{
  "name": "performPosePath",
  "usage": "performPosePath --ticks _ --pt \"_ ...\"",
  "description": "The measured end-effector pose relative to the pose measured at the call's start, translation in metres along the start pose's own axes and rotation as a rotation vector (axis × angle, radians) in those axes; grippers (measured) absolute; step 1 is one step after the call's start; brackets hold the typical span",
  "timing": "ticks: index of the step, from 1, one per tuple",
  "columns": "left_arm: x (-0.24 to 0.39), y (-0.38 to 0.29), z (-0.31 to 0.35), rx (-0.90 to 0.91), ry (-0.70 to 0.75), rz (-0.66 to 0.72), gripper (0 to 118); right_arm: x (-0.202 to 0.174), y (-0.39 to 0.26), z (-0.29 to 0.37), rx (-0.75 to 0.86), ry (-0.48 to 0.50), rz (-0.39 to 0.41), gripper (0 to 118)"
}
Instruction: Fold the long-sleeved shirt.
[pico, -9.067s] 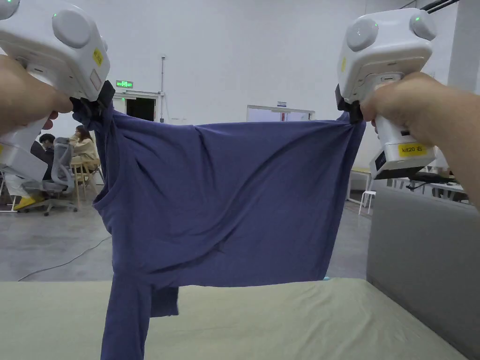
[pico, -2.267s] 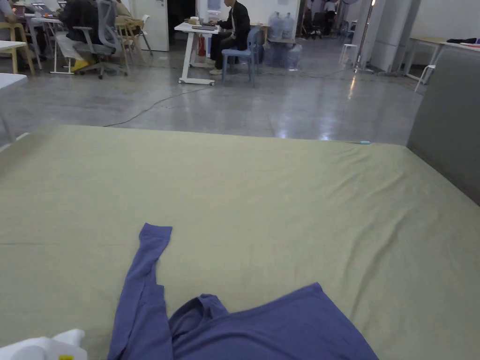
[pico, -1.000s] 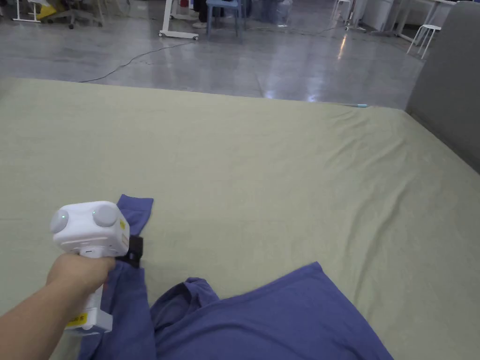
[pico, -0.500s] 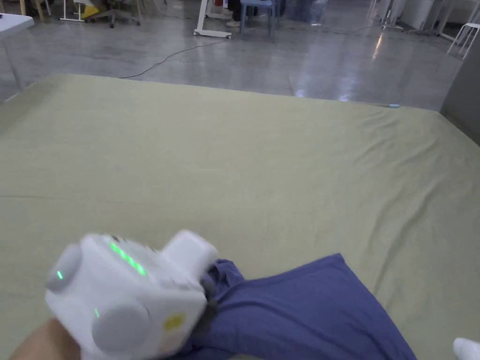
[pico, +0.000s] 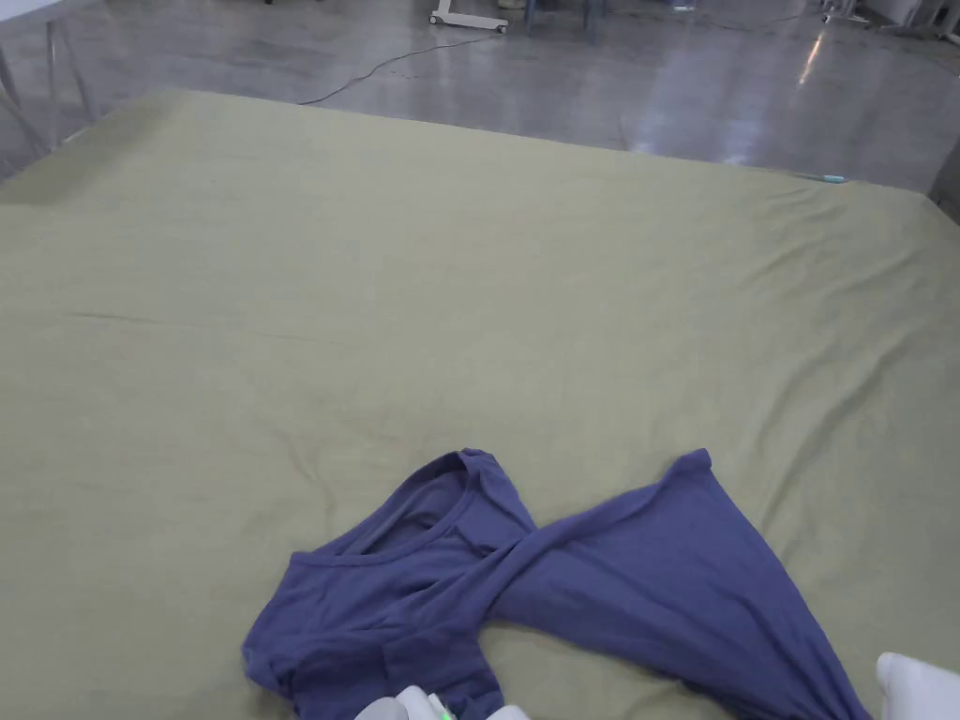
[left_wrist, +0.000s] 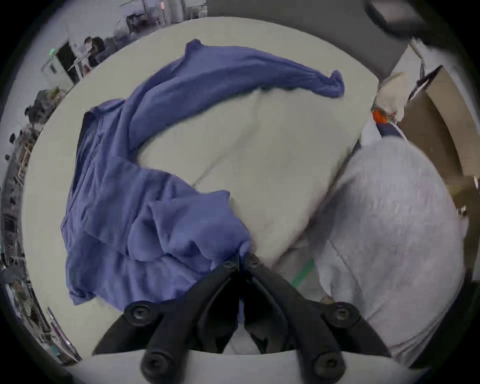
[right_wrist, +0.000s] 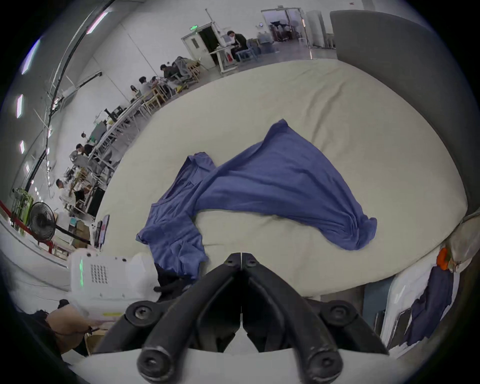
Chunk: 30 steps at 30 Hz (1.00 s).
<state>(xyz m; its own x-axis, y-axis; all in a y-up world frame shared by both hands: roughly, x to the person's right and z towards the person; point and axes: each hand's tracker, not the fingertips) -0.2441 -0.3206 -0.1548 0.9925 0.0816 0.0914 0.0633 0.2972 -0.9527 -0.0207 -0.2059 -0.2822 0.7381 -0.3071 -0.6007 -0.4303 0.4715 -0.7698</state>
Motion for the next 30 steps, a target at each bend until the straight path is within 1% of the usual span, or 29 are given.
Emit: performPosePath --ticks 2,3,4,5,6,7,9,10,11,12,13,15,16,17,18,19,20,22,23,24,25,26,28,29,30 --pt "-0.005 0.007 -0.009 -0.017 -0.022 0.041 0 0.001 0.001 -0.002 -0.004 0.001 -0.002 0" --pt "-0.012 0.009 -0.015 -0.035 -0.047 0.097 0 0.001 0.003 -0.003 -0.004 0.004 -0.005 0" --pt "-0.019 0.011 -0.018 -0.025 -0.08 0.147 3 -0.001 0.005 -0.004 -0.004 0.006 -0.006 0" --pt "-0.023 0.012 -0.018 -0.011 -0.112 0.189 12 -0.002 0.007 -0.004 -0.003 0.007 -0.006 0" --pt "-0.022 0.012 -0.017 -0.009 -0.149 0.21 18 -0.002 0.008 -0.004 -0.002 0.008 -0.006 0" --pt "-0.022 0.014 -0.011 -0.008 -0.156 0.212 28 -0.003 0.01 -0.004 -0.001 0.01 -0.004 0" --pt "-0.021 0.017 0.015 0.055 -0.161 0.237 77 -0.003 0.014 -0.002 0.009 0.025 -0.004 0" --pt "-0.021 0.017 0.035 0.109 -0.188 0.243 97 -0.001 0.017 0.0 0.016 0.036 -0.007 0" --pt "-0.026 0.019 0.053 0.17 -0.239 0.253 111 0.001 0.019 0.001 0.024 0.047 -0.01 0" --pt "-0.031 0.021 0.068 0.217 -0.274 0.275 113 0.002 0.022 0.001 0.031 0.051 -0.013 0" --pt "-0.037 0.023 0.081 0.26 -0.294 0.3 113 0.004 0.024 0.001 0.037 0.047 -0.015 0" --pt "-0.046 0.022 0.095 0.3 -0.26 0.354 109 0.006 0.029 -0.004 0.042 0.023 -0.013 0" --pt "-0.047 0.022 0.094 0.276 -0.226 0.342 96 0.007 0.031 -0.009 0.039 0.009 -0.012 0" --pt "-0.044 0.026 0.091 0.204 -0.168 0.281 47 0.009 0.033 -0.014 0.035 0.001 -0.015 0" --pt "-0.041 0.027 0.088 0.189 -0.131 0.247 0 0.011 0.033 -0.018 0.029 -0.001 -0.02 0" --pt "-0.041 0.028 0.078 0.179 -0.091 0.236 0 0.013 0.034 -0.023 0.02 0.002 -0.028 0" --pt "-0.049 0.03 0.072 0.206 -0.116 0.276 0 0.014 0.034 -0.028 0.013 0.004 -0.039 0" --pt "-0.073 0.045 0.061 0.147 -0.229 0.333 0 0.017 0.035 -0.035 0.002 0.004 -0.053 0" --pt "-0.088 0.057 0.061 0.184 -0.237 0.365 0 0.018 0.036 -0.038 -0.004 0.004 -0.055 0" --pt "-0.105 0.073 0.062 0.242 -0.221 0.39 3 0.019 0.036 -0.04 -0.008 0.003 -0.057 0" --pt "-0.128 0.093 0.061 0.29 -0.203 0.4 3 0.021 0.036 -0.041 -0.012 0.001 -0.06 0" --pt "-0.149 0.115 0.06 0.305 -0.146 0.393 12 0.022 0.036 -0.042 -0.014 0.001 -0.063 0" --pt "-0.19 0.158 0.041 0.255 -0.044 0.411 102 0.026 0.036 -0.043 -0.02 -0.006 -0.07 0" --pt "-0.213 0.173 0.038 0.296 0.062 0.425 118 0.029 0.036 -0.044 -0.024 -0.013 -0.076 0" --pt "-0.228 0.199 0.028 0.203 0.054 0.46 117 0.032 0.035 -0.045 -0.029 -0.022 -0.081 0"
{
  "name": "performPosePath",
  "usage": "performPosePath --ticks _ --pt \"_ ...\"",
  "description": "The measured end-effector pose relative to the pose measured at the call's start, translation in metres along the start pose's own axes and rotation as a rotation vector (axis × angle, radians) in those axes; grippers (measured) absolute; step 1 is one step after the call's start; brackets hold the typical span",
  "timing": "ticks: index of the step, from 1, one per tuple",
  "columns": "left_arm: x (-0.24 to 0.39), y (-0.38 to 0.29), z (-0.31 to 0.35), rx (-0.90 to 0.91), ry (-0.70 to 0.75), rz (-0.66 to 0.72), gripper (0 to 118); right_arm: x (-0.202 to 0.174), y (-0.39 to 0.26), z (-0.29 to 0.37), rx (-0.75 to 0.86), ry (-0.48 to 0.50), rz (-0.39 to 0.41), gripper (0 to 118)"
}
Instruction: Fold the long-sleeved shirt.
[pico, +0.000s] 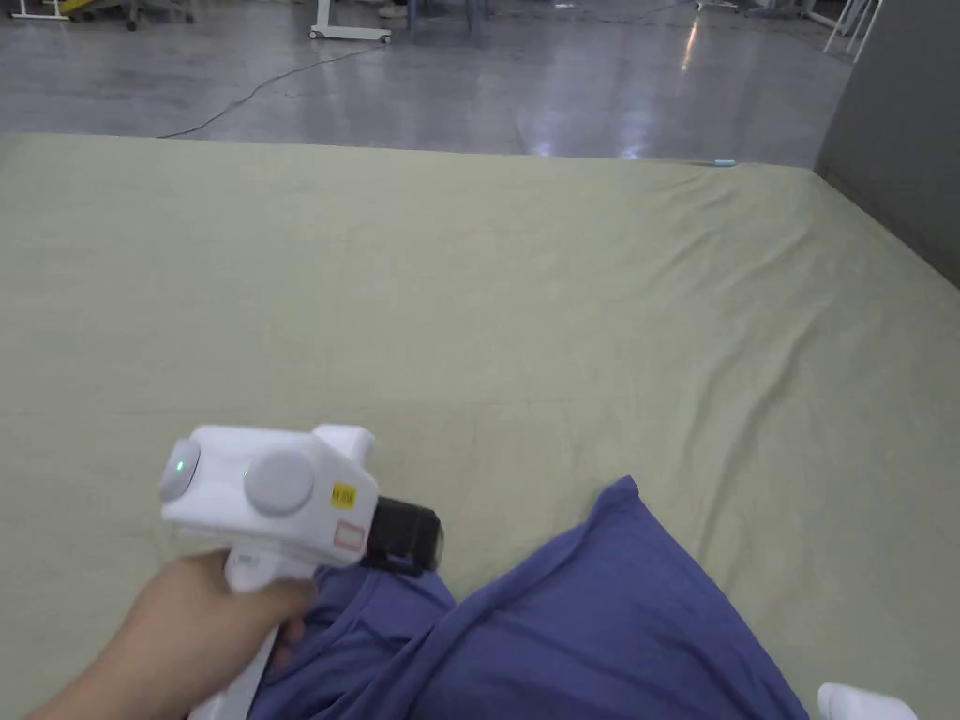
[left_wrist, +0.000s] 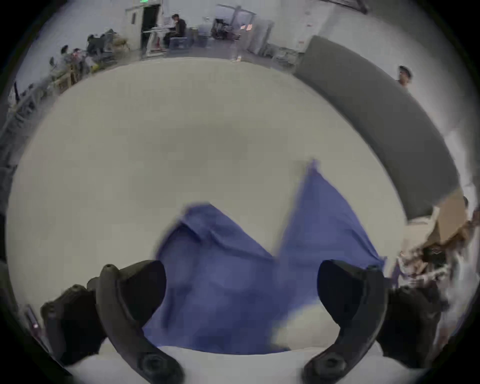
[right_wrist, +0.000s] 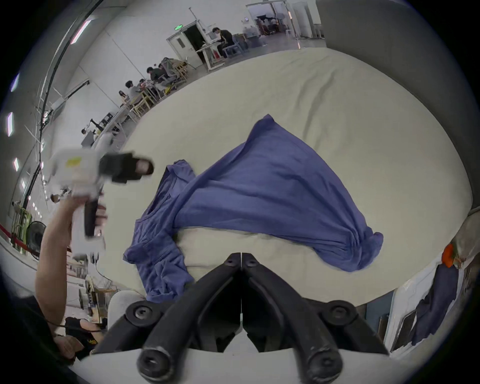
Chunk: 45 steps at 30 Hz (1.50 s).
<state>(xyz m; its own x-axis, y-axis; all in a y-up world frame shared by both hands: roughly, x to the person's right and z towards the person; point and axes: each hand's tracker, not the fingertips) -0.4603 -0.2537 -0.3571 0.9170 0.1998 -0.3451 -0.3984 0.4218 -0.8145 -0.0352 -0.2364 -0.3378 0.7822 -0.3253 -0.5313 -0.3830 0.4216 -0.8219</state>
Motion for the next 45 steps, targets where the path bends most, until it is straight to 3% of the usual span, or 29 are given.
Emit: performPosePath --ticks 2,4,5,7,8,9,11,13,15,16,17,18,19,22,26,28,30,31,32,33,34,35,37,38,43,45 --pt "-0.012 0.03 -0.033 -0.075 0.059 -0.01 117 0.007 -0.001 -0.003 -0.015 -0.026 -0.019 0" --pt "-0.004 0.01 -0.059 -0.148 0.112 -0.024 114 0.015 -0.002 -0.005 -0.026 -0.046 -0.037 0" --pt "-0.003 0.007 -0.07 -0.183 0.103 -0.028 107 0.019 -0.002 -0.005 -0.028 -0.056 -0.048 0" --pt "0.006 -0.007 -0.08 -0.24 0.072 -0.021 79 0.026 -0.002 -0.006 -0.036 -0.066 -0.065 0" --pt "-0.033 0.007 -0.119 -0.169 0.131 -0.085 76 0.03 -0.001 -0.007 -0.042 -0.071 -0.074 0" --pt "-0.03 0.008 -0.115 -0.155 0.137 -0.134 62 0.034 0.004 -0.01 -0.056 -0.073 -0.083 0" --pt "-0.028 0.009 -0.111 -0.134 0.132 -0.195 0 0.036 0.023 -0.017 -0.07 -0.081 -0.079 0" --pt "-0.003 0.001 -0.073 -0.177 0.014 -0.089 0 0.033 0.056 -0.024 -0.066 -0.082 -0.038 0" --pt "0.002 0.0 -0.062 -0.168 0.013 -0.109 0 0.027 0.096 -0.032 -0.026 -0.115 0.013 0" --pt "0.009 -0.006 -0.042 -0.161 0.022 -0.111 0 0.025 0.12 -0.039 -0.014 -0.097 0.008 11" --pt "0.012 -0.007 -0.034 -0.153 0.023 -0.101 0 0.023 0.145 -0.047 0.001 -0.09 -0.003 65" --pt "0.013 -0.009 -0.027 -0.147 0.005 -0.076 0 0.02 0.17 -0.058 0.006 -0.104 0.0 108" --pt "-0.002 -0.003 -0.033 -0.149 -0.026 -0.039 0 0.016 0.194 -0.073 -0.008 -0.107 -0.008 118" --pt "-0.015 0.005 -0.033 -0.134 -0.026 -0.044 0 0.01 0.257 -0.121 -0.006 -0.112 -0.01 117" --pt "-0.007 -0.003 -0.028 -0.125 -0.011 -0.055 0 0.018 0.292 -0.206 -0.245 -0.191 -0.079 116" --pt "-0.013 0.003 -0.037 -0.127 -0.016 -0.031 0 0.024 0.292 -0.233 -0.248 -0.228 -0.134 104" --pt "-0.016 0.004 -0.038 -0.134 -0.013 -0.019 0 0.029 0.284 -0.252 -0.27 -0.249 -0.162 88" --pt "-0.018 0.004 -0.038 -0.134 -0.014 -0.015 0 0.029 0.278 -0.256 -0.289 -0.261 -0.179 72" --pt "-0.023 0.004 -0.044 -0.135 -0.015 -0.012 0 0.028 0.276 -0.254 -0.267 -0.363 -0.126 60" --pt "-0.025 0.004 -0.043 -0.139 -0.015 -0.01 0 0.018 0.274 -0.246 -0.245 -0.339 -0.075 56" --pt "-0.028 0.005 -0.041 -0.138 -0.018 -0.007 0 0.015 0.274 -0.239 -0.185 -0.417 0.0 34" --pt "-0.032 0.007 -0.039 -0.134 -0.026 0.001 0 0.016 0.271 -0.233 -0.175 -0.451 0.066 0" --pt "-0.028 -0.001 -0.025 -0.132 -0.046 0.033 0 0.015 0.267 -0.209 -0.173 -0.306 0.072 0" --pt "-0.032 0.001 -0.018 -0.126 -0.056 0.055 0 0.011 0.261 -0.193 -0.271 -0.227 0.038 0" --pt "-0.053 0.011 0.043 -0.07 -0.123 0.104 0 0.015 0.256 -0.072 -0.097 -0.184 0.162 0" --pt "-0.055 0.014 0.083 -0.027 -0.136 0.1 0 0.026 0.256 -0.014 -0.048 -0.154 0.149 0"
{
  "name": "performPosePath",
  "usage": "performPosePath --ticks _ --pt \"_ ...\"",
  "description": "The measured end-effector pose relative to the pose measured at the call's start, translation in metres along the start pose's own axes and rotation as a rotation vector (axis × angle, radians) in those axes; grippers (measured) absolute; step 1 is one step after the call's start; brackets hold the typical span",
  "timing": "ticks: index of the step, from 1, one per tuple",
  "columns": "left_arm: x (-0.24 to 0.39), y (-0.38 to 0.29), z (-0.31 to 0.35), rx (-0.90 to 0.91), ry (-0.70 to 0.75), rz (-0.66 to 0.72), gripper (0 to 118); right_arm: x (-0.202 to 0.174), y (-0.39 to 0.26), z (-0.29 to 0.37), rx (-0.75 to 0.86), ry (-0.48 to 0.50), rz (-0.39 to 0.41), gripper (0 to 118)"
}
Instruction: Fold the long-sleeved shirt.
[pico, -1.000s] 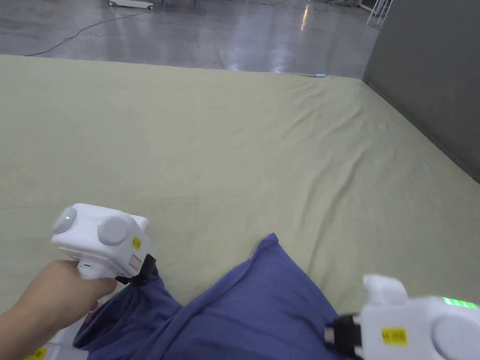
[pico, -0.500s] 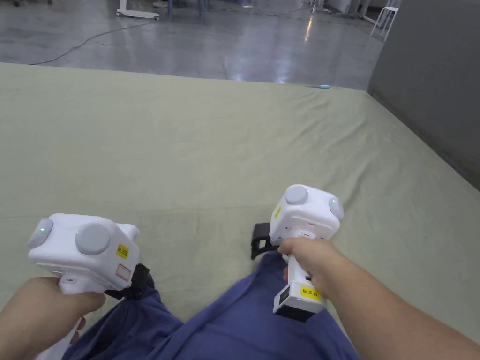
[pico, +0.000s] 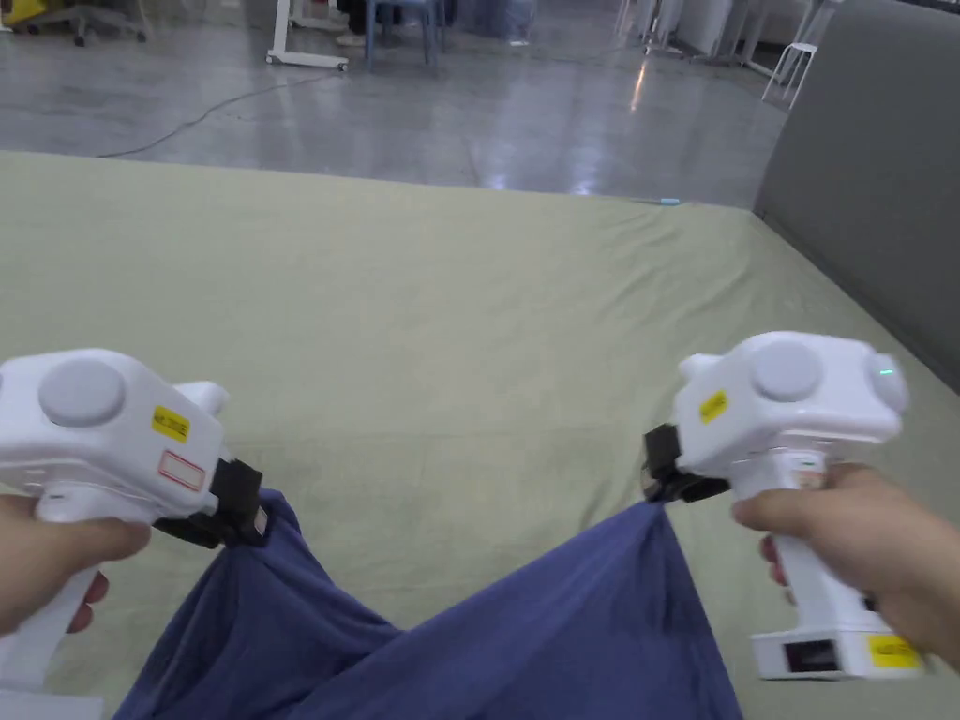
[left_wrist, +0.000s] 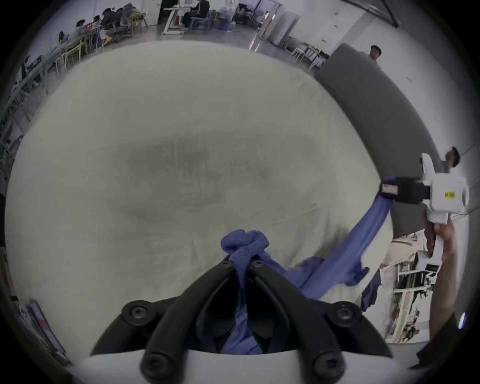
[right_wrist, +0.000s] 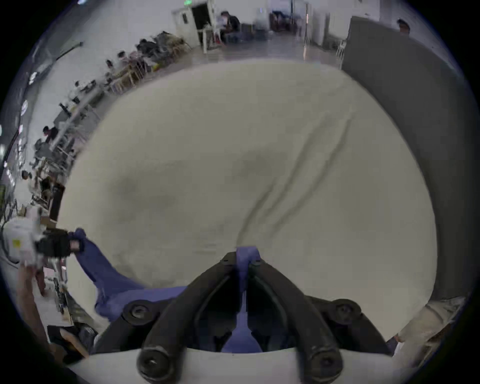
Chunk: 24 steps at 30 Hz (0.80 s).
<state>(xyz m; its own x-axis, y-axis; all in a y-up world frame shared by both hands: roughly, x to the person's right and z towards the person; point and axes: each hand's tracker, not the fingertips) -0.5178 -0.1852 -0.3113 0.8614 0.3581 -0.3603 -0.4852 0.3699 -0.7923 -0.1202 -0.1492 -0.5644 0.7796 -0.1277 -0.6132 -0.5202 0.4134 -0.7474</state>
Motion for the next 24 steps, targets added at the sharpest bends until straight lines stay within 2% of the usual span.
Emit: performPosePath --ticks 5,10,15,16,20,24 --pt "0.002 0.022 0.111 0.154 -0.017 0.009 0 0.011 -0.01 0.127 0.17 -0.032 0.009 0" --pt "-0.005 0.053 0.207 0.343 -0.052 0.103 0 0.012 0.014 0.224 0.357 -0.124 0.025 0" --pt "-0.005 0.103 0.281 0.484 -0.037 0.148 0 -0.001 0.088 0.289 0.489 -0.207 0.011 0" --pt "-0.004 0.116 0.297 0.526 -0.043 0.144 0 -0.007 0.104 0.303 0.52 -0.226 0.032 0" --pt "-0.007 0.171 0.351 0.67 0.002 0.149 0 -0.014 0.174 0.338 0.599 -0.25 -0.018 0" --pt "-0.005 0.218 0.374 0.728 -0.012 0.194 0 -0.016 0.242 0.346 0.638 -0.331 -0.018 0"
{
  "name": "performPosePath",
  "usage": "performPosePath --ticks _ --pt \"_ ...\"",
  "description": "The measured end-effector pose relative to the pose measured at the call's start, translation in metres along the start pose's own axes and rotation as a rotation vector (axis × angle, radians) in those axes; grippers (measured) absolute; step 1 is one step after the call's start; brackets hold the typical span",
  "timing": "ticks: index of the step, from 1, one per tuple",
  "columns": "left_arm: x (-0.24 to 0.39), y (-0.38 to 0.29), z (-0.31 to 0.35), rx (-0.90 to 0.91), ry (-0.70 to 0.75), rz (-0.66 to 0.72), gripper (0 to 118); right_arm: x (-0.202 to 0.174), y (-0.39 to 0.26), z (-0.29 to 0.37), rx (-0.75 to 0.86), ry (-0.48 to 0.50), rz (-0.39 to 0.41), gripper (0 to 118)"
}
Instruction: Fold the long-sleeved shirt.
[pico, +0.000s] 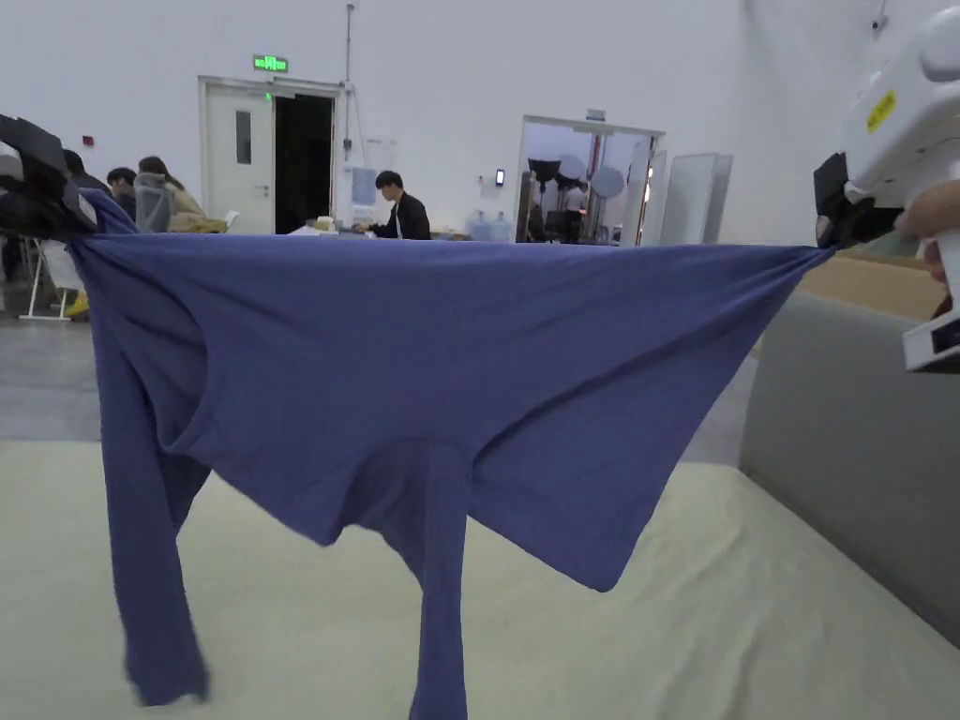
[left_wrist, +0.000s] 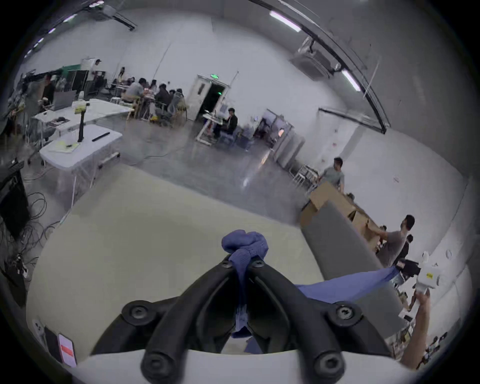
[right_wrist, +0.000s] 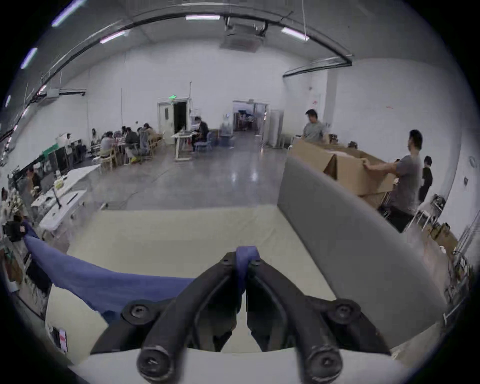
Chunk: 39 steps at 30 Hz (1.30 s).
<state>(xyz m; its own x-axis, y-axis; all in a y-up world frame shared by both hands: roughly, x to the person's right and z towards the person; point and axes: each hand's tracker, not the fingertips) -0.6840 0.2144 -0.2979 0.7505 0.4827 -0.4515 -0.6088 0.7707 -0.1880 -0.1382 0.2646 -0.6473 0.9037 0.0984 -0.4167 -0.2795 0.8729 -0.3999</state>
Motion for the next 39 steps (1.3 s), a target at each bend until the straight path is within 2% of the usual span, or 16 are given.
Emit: performPosePath --ticks 6,10,12,17,19,21,24,26,29,31,35,39 --pt "0.033 0.042 -0.02 0.076 0.05 -0.032 0 -0.005 0.058 -0.021 0.067 -0.013 -0.078 0" --pt "0.036 0.044 -0.042 0.085 0.026 -0.029 0 -0.007 0.062 -0.037 0.096 -0.016 -0.077 0" --pt "0.032 0.032 -0.061 0.052 0.049 -0.05 0 -0.008 0.051 -0.055 0.082 -0.011 -0.051 0" --pt "-0.011 -0.03 -0.119 -0.091 0.105 -0.04 0 -0.01 -0.031 -0.12 -0.054 0.019 -0.022 0" --pt "-0.034 -0.072 -0.142 -0.165 0.126 -0.027 0 -0.008 -0.081 -0.154 -0.129 0.056 0.003 0" --pt "-0.06 -0.117 -0.167 -0.25 0.14 -0.003 0 -0.006 -0.14 -0.185 -0.214 0.051 0.018 0" --pt "-0.089 -0.197 -0.183 -0.39 0.157 0.009 0 0.005 -0.235 -0.216 -0.327 0.068 0.01 0" --pt "-0.106 -0.244 -0.185 -0.475 0.167 -0.015 0 0.009 -0.3 -0.217 -0.408 0.082 0.016 0" --pt "-0.126 -0.302 -0.171 -0.561 0.152 -0.002 0 0.026 -0.378 -0.2 -0.469 0.109 -0.05 0" --pt "-0.143 -0.329 -0.157 -0.611 0.138 0.002 0 0.039 -0.422 -0.179 -0.488 0.148 -0.048 0" --pt "-0.152 -0.385 -0.109 -0.654 0.109 0.029 0 0.055 -0.488 -0.126 -0.507 0.164 -0.079 0" --pt "-0.163 -0.427 -0.068 -0.69 0.09 0.072 0 0.055 -0.539 -0.078 -0.528 0.193 -0.047 0"
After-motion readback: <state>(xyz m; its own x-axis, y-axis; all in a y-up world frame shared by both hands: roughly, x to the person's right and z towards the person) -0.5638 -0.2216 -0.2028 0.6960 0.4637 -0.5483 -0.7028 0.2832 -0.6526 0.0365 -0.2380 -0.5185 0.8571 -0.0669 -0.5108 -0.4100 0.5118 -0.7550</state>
